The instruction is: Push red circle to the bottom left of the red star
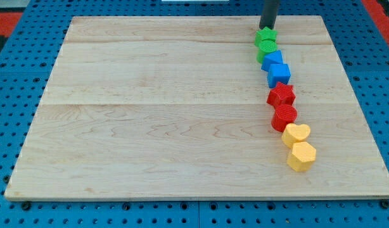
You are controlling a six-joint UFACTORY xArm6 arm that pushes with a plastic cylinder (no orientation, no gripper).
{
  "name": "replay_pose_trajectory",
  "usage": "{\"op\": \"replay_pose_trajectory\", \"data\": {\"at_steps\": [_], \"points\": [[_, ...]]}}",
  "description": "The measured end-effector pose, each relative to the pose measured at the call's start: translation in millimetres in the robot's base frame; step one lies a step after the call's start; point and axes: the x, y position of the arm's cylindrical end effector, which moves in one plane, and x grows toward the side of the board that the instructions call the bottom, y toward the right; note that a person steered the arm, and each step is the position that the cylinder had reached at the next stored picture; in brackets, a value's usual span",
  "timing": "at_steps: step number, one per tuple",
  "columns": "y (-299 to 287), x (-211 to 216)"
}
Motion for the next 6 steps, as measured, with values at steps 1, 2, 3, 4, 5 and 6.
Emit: {"op": "replay_pose_trajectory", "data": {"at_steps": [1, 2, 3, 4, 5, 6], "points": [[0, 0], [3, 0], [41, 24], [116, 62], [111, 159], [60, 234]]}}
